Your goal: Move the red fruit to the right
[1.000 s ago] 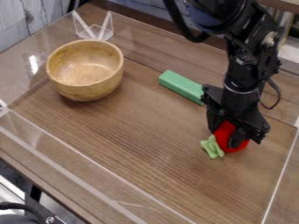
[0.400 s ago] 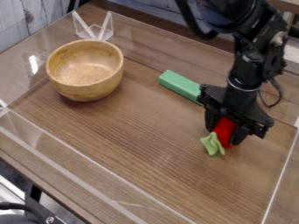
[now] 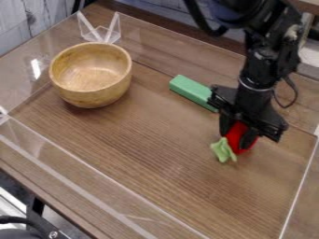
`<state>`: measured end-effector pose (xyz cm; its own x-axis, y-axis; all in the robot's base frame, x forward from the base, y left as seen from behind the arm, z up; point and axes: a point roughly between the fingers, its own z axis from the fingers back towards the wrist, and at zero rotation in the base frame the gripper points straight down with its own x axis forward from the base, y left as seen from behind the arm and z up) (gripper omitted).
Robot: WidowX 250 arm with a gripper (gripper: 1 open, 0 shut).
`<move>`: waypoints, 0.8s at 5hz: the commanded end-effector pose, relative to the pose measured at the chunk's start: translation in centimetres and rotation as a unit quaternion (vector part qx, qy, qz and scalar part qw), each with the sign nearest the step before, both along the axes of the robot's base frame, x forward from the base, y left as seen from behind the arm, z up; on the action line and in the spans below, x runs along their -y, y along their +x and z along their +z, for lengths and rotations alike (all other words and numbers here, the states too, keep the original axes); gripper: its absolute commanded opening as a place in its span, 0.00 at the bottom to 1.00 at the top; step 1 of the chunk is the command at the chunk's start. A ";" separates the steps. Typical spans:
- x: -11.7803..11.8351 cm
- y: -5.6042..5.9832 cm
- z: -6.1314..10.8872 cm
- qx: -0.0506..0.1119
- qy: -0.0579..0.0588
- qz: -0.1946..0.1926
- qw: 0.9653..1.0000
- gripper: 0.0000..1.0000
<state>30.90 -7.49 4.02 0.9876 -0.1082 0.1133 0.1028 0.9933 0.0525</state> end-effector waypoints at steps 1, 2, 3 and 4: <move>0.0 1.1 1.7 0.049 -0.014 0.002 0.999 0.00; -0.1 0.7 0.6 0.049 -0.013 0.003 0.999 0.00; 0.8 0.4 -0.3 0.052 -0.009 0.018 0.998 0.00; 1.6 0.6 -0.7 0.051 -0.019 0.005 0.999 1.00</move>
<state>30.90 -8.71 2.39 0.9795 -0.0893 0.1806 0.0849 0.9959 0.0323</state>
